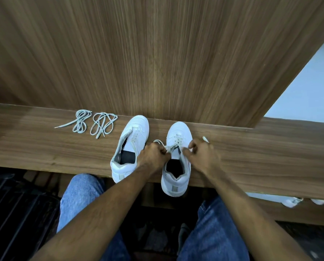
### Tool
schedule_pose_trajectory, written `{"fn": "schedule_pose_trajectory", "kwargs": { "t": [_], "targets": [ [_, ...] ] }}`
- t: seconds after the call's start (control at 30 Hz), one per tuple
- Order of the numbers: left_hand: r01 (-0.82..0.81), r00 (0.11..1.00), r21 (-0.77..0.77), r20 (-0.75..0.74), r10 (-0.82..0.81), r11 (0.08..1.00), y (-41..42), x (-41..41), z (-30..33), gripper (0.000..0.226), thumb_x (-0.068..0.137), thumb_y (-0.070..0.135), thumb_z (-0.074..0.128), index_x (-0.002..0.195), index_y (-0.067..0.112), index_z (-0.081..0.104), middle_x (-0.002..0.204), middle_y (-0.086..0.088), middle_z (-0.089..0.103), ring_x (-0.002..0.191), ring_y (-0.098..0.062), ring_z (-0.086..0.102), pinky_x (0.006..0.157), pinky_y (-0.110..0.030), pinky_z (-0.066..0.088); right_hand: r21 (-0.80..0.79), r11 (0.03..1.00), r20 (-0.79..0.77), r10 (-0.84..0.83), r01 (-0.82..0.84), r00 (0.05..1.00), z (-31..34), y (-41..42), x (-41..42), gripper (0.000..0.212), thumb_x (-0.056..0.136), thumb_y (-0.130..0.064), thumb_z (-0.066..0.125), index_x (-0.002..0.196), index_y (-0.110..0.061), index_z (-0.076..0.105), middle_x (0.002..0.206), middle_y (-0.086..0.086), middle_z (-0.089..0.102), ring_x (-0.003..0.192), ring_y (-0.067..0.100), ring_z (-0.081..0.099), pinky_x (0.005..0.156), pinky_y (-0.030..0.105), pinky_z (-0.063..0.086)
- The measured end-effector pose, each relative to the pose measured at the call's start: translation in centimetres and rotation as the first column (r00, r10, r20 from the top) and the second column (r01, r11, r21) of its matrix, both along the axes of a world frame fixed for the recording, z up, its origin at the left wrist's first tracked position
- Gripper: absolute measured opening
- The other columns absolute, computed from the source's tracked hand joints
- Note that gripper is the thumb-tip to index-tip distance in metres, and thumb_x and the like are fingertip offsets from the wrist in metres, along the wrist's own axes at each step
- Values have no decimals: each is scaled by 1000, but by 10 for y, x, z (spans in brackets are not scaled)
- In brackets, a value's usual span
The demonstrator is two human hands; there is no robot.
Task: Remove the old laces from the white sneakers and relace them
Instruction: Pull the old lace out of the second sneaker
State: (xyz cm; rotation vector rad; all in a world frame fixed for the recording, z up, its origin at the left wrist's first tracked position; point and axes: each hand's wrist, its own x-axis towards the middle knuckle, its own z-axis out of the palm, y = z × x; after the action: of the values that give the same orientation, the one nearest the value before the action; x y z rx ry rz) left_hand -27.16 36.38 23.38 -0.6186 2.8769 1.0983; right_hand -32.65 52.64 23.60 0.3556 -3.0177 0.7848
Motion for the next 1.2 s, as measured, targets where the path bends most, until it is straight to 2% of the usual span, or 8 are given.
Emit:
{"fn": "schedule_pose_trajectory", "kwargs": {
  "t": [0.2,0.4,0.63,0.83,0.9,0.97,1.07,1.2],
  "targets": [
    [-27,1000,57,16,26,998,-4,2,-7,31,76,30,65,53,14,52,57,2,49,67,-24,56,57,-26,35,-171,979,145,-86,110,986,-24,-13,4,21,86,-37,61,72,-23,54,78,2,66,81,27,62,66,29,42],
    [-90,996,181,17,89,979,-9,2,-9,10,76,29,68,69,27,61,76,2,64,84,-23,64,71,-27,46,-604,661,525,-91,446,846,-27,-4,-2,23,84,-16,70,63,-13,63,65,7,62,54,17,54,47,22,44],
    [77,989,-313,-93,-111,947,21,-10,-3,46,84,19,54,129,27,49,126,-3,51,116,-28,51,83,-41,47,-494,810,358,-142,316,923,-38,-2,0,24,82,-36,72,66,-19,69,60,-1,68,55,14,61,66,36,52],
    [237,951,-595,-18,-308,768,31,-34,-5,24,93,28,47,115,19,55,118,-3,55,110,-28,56,75,-38,42,-385,888,208,-180,250,961,-40,-5,9,25,82,-47,65,76,-23,69,68,4,69,73,30,66,68,39,53],
    [184,966,-500,-65,-248,846,31,-38,1,20,93,30,47,106,21,58,108,-5,62,97,-32,62,70,-36,40,-377,889,221,-184,258,958,-40,-4,8,25,82,-50,64,73,-28,69,67,3,69,74,29,66,70,40,54],
    [-49,992,-115,-124,35,992,24,-42,0,17,88,33,53,96,24,65,96,-6,68,90,-32,64,73,-34,48,-376,887,241,-186,269,952,-41,-2,6,25,82,-53,63,70,-32,68,65,-1,69,71,25,67,69,39,54],
    [-341,922,512,19,387,788,10,-43,-2,9,77,25,60,74,19,66,78,-5,72,79,-29,68,78,-45,57,-381,883,236,-194,274,952,-41,-3,8,27,82,-54,65,77,-28,71,68,-3,70,71,22,68,69,37,54],
    [-72,979,335,-155,130,940,9,-39,-8,15,76,20,55,83,32,61,95,1,71,88,-20,67,82,-37,55,-320,911,176,-213,260,961,-40,-5,11,29,84,-54,62,86,-27,72,78,-1,72,79,24,68,72,39,54]
  ]
}}
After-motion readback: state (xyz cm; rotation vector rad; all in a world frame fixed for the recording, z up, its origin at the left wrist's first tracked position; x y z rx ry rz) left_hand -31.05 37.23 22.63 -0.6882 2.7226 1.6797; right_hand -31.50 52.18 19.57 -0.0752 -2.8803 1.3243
